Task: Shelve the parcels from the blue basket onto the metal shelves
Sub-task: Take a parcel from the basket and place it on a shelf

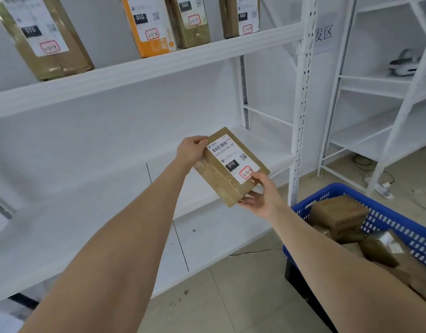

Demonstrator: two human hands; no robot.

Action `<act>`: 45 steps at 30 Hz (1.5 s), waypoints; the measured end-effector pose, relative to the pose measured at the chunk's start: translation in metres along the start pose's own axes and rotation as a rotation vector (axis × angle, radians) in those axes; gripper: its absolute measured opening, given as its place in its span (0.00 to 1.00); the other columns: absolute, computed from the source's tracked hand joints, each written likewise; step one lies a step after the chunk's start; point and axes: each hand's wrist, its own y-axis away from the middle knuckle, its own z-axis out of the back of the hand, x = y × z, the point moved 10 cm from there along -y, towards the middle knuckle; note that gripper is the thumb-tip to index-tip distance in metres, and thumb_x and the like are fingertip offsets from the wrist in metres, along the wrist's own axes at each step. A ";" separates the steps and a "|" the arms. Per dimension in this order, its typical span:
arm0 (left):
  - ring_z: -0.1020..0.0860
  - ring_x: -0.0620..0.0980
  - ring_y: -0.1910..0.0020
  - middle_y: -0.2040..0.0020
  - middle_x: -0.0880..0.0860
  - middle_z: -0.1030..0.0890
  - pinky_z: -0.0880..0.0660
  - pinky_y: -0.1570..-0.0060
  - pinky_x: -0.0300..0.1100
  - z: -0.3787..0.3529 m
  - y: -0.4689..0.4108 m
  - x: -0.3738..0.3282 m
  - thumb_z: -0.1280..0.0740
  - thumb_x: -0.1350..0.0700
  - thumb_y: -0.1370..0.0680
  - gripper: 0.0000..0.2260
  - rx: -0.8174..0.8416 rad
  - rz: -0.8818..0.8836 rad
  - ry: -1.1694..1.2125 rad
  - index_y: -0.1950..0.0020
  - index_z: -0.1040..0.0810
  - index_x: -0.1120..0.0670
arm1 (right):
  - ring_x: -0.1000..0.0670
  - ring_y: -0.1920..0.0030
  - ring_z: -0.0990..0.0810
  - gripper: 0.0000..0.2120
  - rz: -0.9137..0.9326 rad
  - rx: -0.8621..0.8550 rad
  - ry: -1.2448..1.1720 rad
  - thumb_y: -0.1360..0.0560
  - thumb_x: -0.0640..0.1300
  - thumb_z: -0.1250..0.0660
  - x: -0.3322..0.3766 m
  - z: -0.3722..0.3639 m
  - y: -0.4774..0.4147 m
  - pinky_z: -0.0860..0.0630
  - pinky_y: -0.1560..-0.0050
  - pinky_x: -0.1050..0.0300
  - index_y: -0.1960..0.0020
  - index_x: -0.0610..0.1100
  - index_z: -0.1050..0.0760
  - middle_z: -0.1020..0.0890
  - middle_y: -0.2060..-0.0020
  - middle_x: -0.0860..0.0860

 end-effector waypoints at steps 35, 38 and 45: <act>0.20 0.53 0.45 0.42 0.55 0.20 0.23 0.43 0.47 0.078 0.009 -0.005 0.28 0.63 0.28 0.16 -0.236 0.056 -0.180 0.42 0.20 0.52 | 0.44 0.41 0.21 0.07 -0.024 0.045 0.252 0.27 0.40 0.30 -0.014 -0.056 0.003 0.21 0.42 0.47 0.51 0.41 0.25 0.20 0.51 0.42; 0.22 0.54 0.42 0.39 0.55 0.23 0.24 0.41 0.48 0.084 0.008 -0.036 0.26 0.61 0.29 0.22 -0.250 0.011 -0.194 0.36 0.24 0.56 | 0.46 0.45 0.20 0.07 0.019 0.051 0.258 0.27 0.41 0.29 0.010 -0.068 0.008 0.20 0.45 0.50 0.51 0.42 0.25 0.19 0.52 0.43; 0.22 0.56 0.43 0.40 0.56 0.22 0.22 0.44 0.49 0.110 0.005 -0.125 0.24 0.59 0.31 0.23 -0.325 -0.112 -0.206 0.36 0.23 0.55 | 0.48 0.49 0.19 0.08 0.162 0.112 0.239 0.27 0.41 0.28 0.084 -0.112 0.025 0.20 0.49 0.53 0.50 0.42 0.24 0.18 0.54 0.44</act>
